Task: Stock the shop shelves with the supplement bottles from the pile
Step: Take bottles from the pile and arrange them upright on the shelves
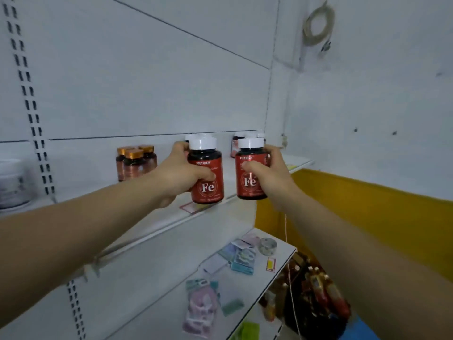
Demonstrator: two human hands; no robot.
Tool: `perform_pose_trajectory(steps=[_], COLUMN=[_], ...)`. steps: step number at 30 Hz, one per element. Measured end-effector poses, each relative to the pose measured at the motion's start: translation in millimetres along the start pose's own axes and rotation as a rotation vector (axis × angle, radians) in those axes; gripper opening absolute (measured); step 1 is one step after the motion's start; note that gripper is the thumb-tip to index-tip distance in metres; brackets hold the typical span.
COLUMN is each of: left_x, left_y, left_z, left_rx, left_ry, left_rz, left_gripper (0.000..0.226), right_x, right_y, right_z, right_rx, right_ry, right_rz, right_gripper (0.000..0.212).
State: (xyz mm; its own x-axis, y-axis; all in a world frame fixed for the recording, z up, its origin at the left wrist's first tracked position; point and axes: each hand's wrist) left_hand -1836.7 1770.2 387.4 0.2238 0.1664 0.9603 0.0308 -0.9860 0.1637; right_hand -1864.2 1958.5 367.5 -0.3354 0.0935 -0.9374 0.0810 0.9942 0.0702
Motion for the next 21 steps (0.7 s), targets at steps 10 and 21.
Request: perform_pose_trajectory(steps=[10,21], left_x=[-27,-44], left_y=[-32,-101], left_z=[-108,-164], left_rx=[0.211,0.566], left_ry=[0.103,0.144], left_rz=[-0.214,-0.247], left_gripper=[0.079,0.069], right_x=[61,116], right_y=[-6,-16], right_z=[-206,-312], right_rx=[-0.280,-0.716], right_ry=[-0.001,0.067], right_rz=[0.079,0.075], right_gripper=[0.064,0.065])
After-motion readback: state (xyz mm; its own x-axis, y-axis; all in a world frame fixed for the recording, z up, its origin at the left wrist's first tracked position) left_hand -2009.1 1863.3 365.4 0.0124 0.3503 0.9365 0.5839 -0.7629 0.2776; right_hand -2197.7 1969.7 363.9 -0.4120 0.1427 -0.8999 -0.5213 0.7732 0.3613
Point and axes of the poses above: each hand's wrist, its own z-axis away from the middle knuckle, its own y-axis out of the back of the hand, x = y × z
